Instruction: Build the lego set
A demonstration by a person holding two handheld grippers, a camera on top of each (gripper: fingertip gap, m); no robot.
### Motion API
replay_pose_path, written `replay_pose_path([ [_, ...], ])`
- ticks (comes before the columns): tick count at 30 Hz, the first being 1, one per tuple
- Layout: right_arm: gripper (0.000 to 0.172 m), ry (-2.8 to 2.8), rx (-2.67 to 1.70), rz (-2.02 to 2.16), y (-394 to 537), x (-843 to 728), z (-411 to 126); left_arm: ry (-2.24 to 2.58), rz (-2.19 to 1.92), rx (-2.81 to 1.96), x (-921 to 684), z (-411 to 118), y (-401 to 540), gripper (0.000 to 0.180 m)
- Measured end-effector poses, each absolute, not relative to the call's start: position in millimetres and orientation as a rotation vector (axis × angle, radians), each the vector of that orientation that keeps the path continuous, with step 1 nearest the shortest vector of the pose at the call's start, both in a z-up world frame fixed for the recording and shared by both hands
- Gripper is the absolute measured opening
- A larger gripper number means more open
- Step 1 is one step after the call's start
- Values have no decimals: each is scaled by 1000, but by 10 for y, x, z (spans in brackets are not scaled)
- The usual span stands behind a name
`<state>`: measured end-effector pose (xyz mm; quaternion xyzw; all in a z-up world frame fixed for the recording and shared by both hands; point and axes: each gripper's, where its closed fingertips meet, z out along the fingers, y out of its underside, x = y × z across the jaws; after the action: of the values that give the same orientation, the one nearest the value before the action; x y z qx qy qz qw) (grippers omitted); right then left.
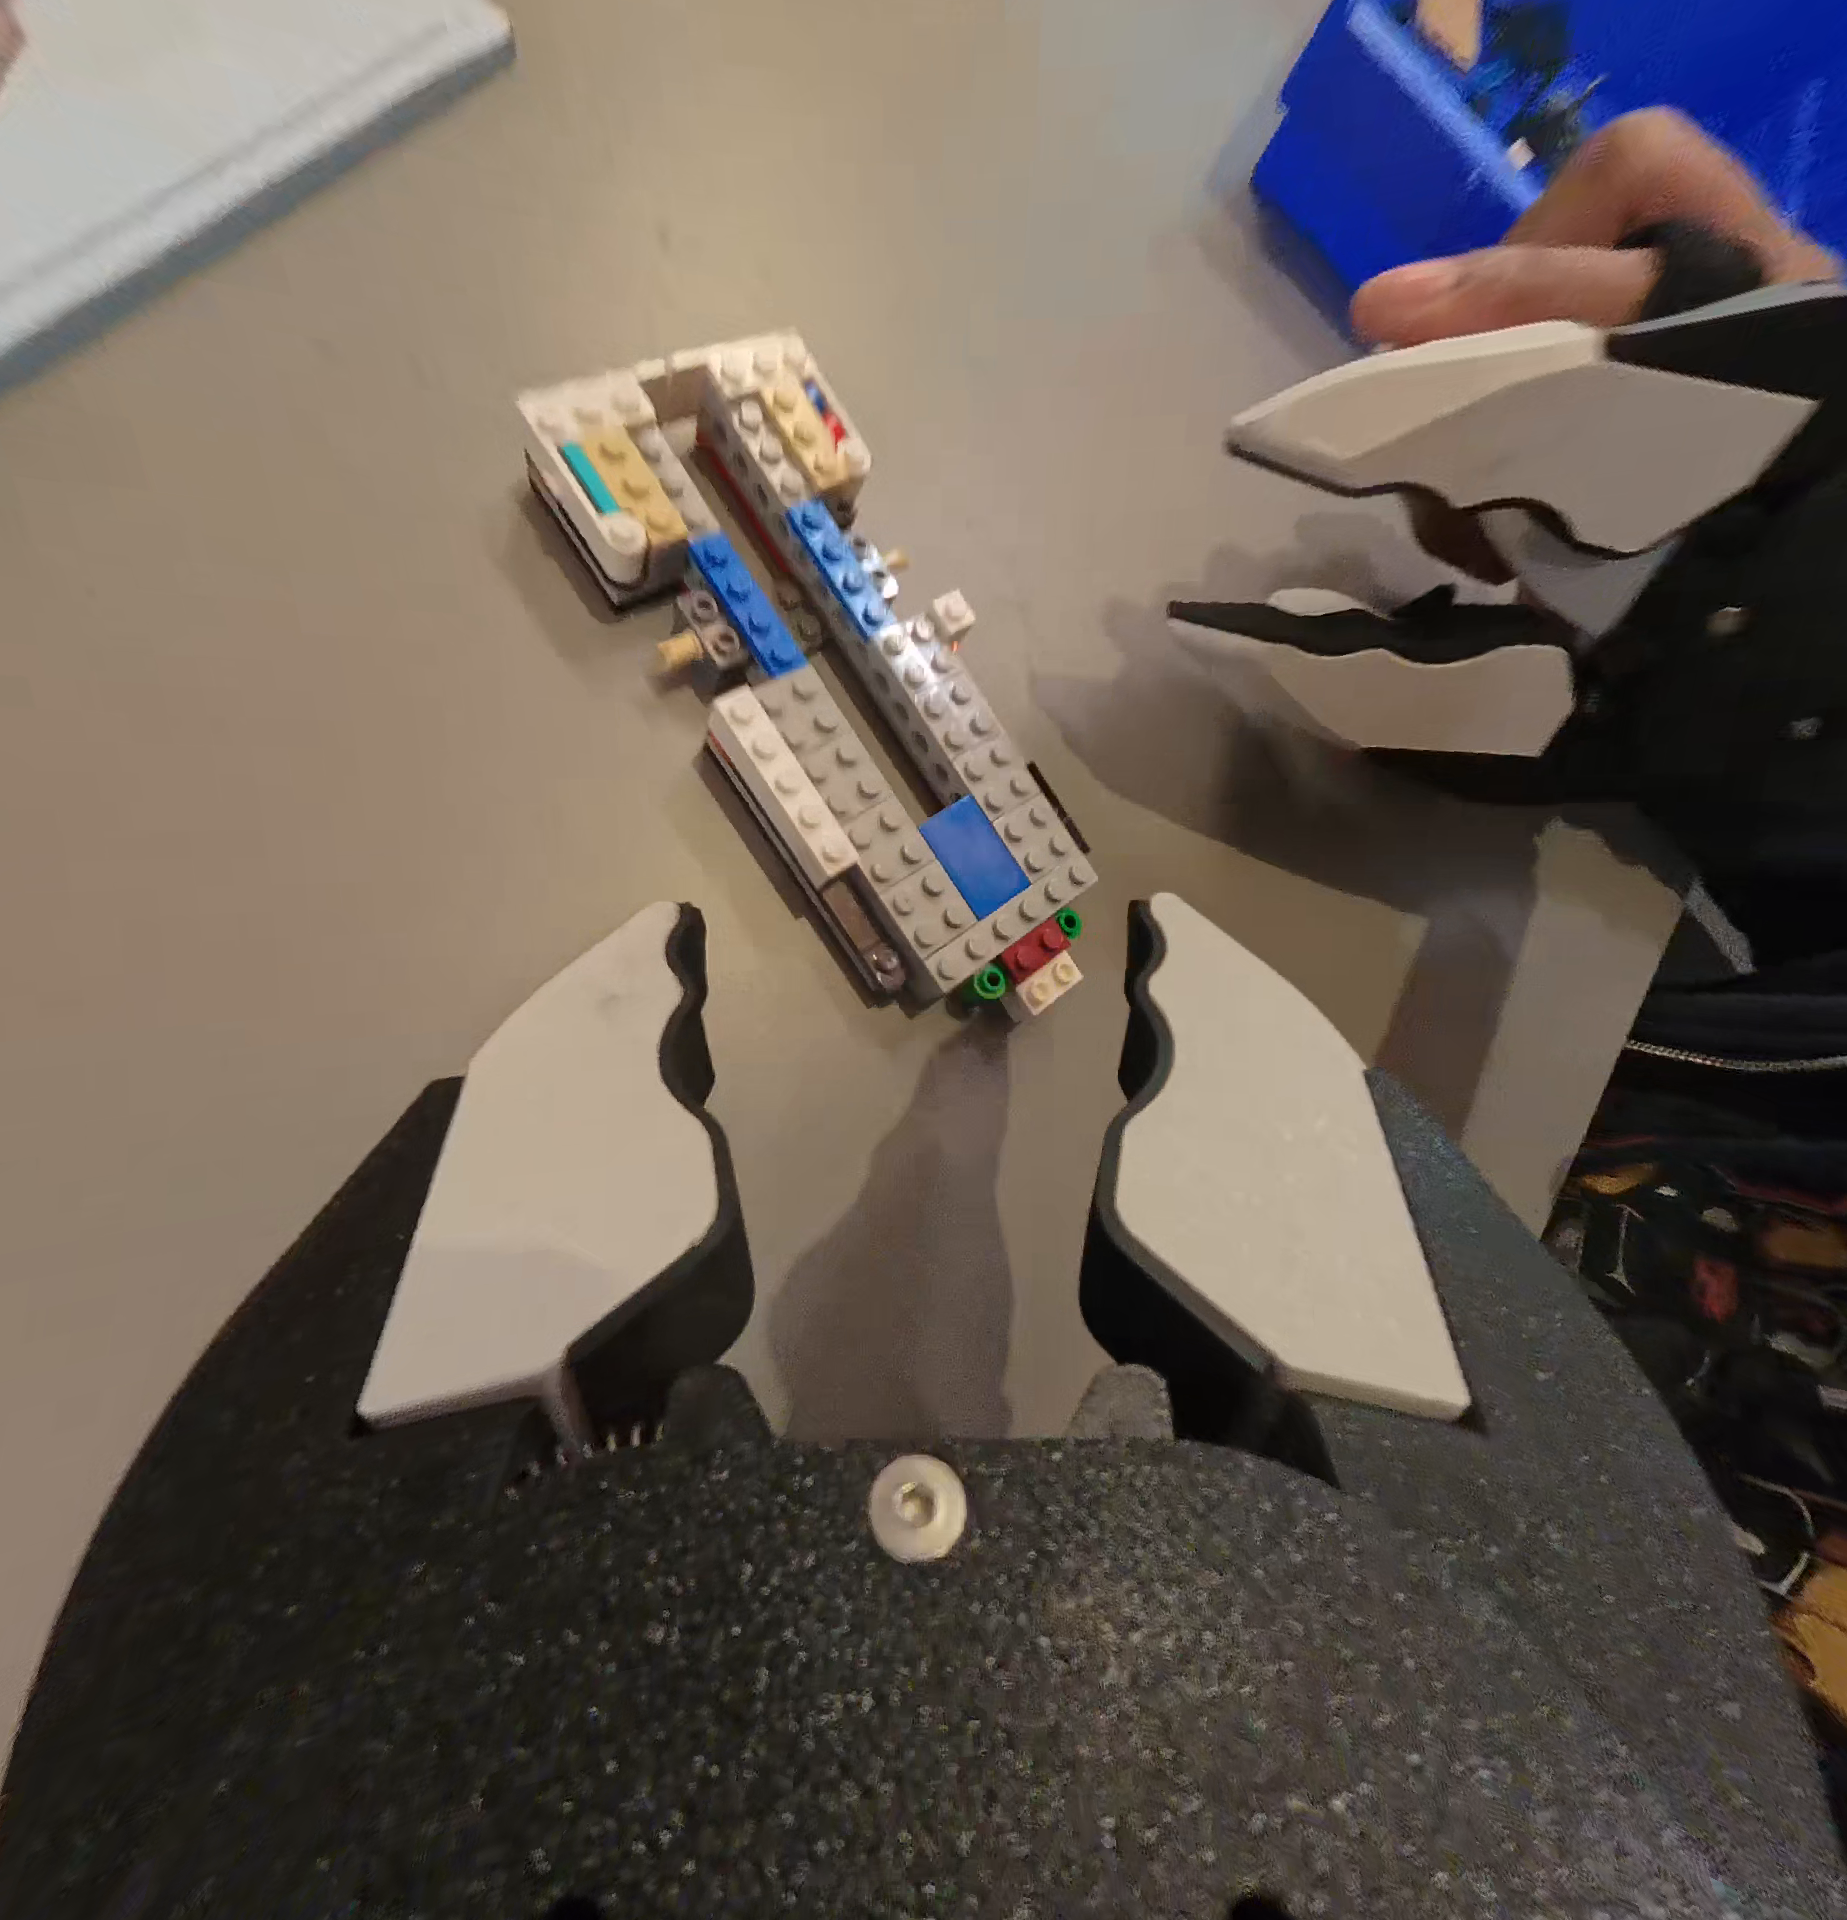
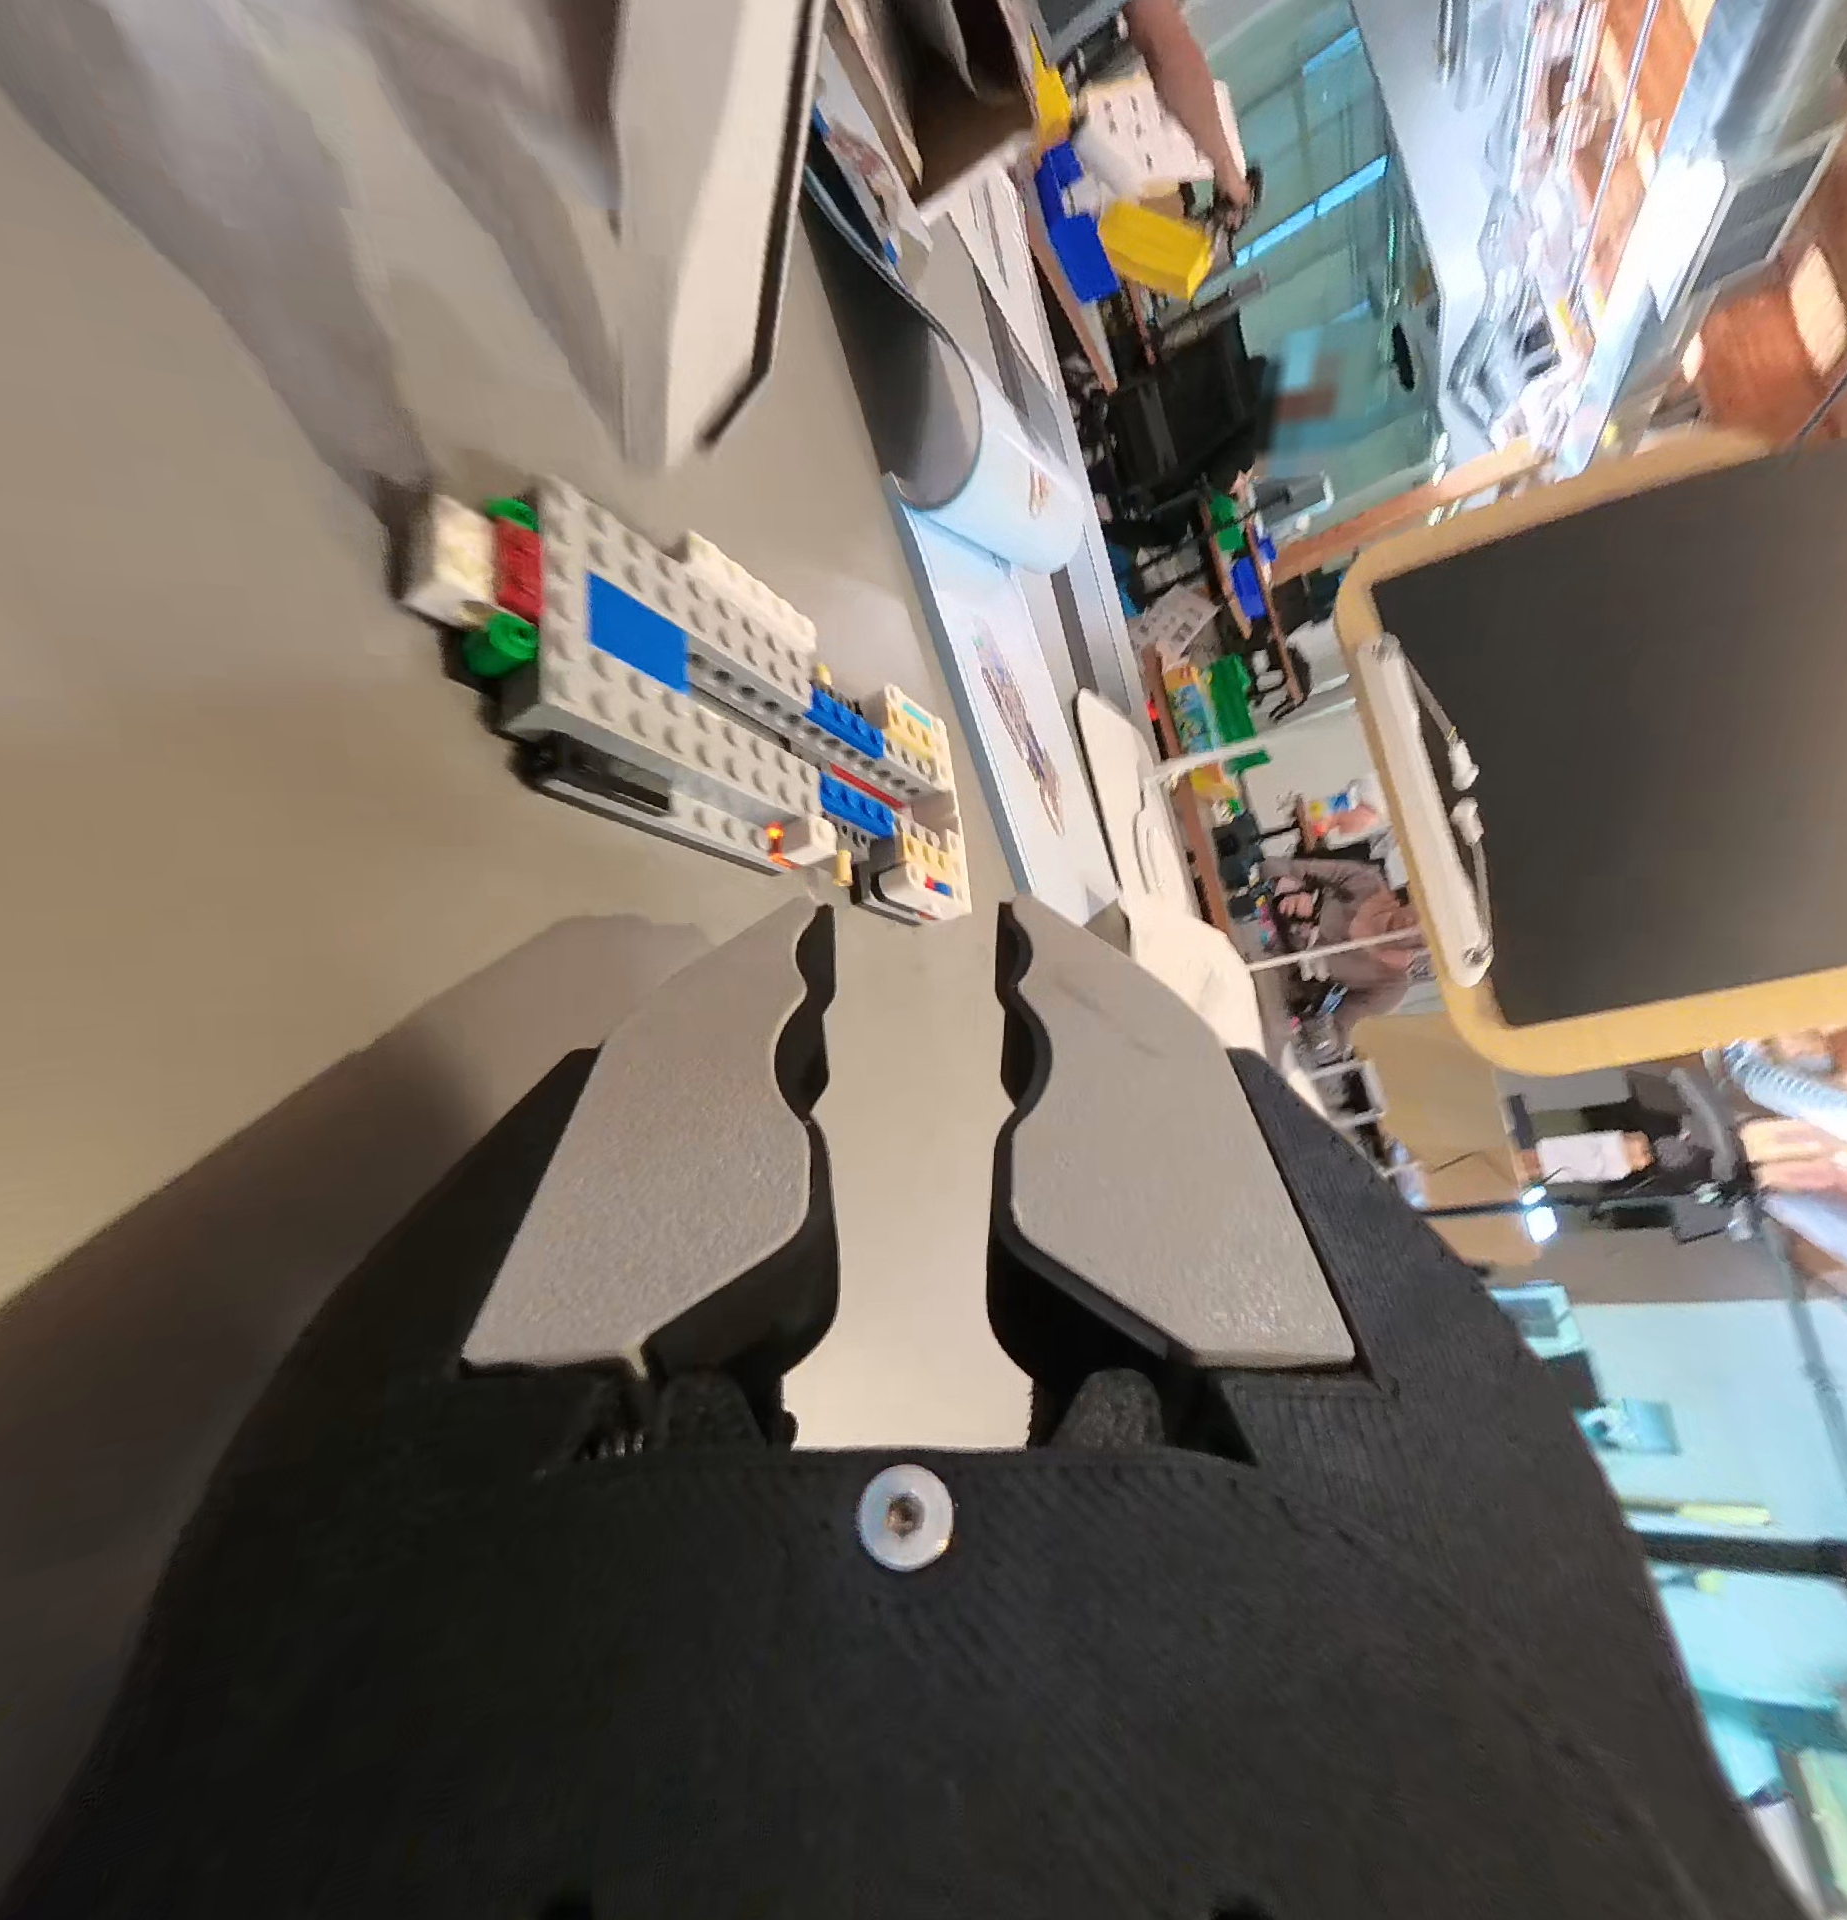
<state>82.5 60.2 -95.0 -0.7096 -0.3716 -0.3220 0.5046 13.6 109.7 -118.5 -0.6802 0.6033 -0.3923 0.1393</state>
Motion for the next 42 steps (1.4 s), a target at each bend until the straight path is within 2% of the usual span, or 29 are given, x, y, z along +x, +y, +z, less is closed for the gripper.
replay_pose_path([
  [6, 30, -661, -1924, -611, 888, 1153, -1004, 1704, -1121, -1675, 423, -631, 1709, 80],
  [11, 29, -448, -2027, -532, 1282, 1535, -931, 1869, -969, -1483, 1129, -308, 2257, 80],
  [14, 30, -299, -2104, -457, 1527, 1819, -995, 1981, -899, -1505, 1676, -408, 2547, 81],
  [22, 28, -185, -2119, -562, 1436, 2095, -1153, 2373, -663, -1564, 2214, -1231, 2892, 86],
  [31, 25, -196, -2117, -649, 1391, 2212, -1201, 2385, -719, -1651, 2290, -1500, 2881, 82],
  [42, 24, -208, -2118, -673, 1396, 2221, -1215, 2489, -727, -1527, 2088, -1514, 2647, 83],
])
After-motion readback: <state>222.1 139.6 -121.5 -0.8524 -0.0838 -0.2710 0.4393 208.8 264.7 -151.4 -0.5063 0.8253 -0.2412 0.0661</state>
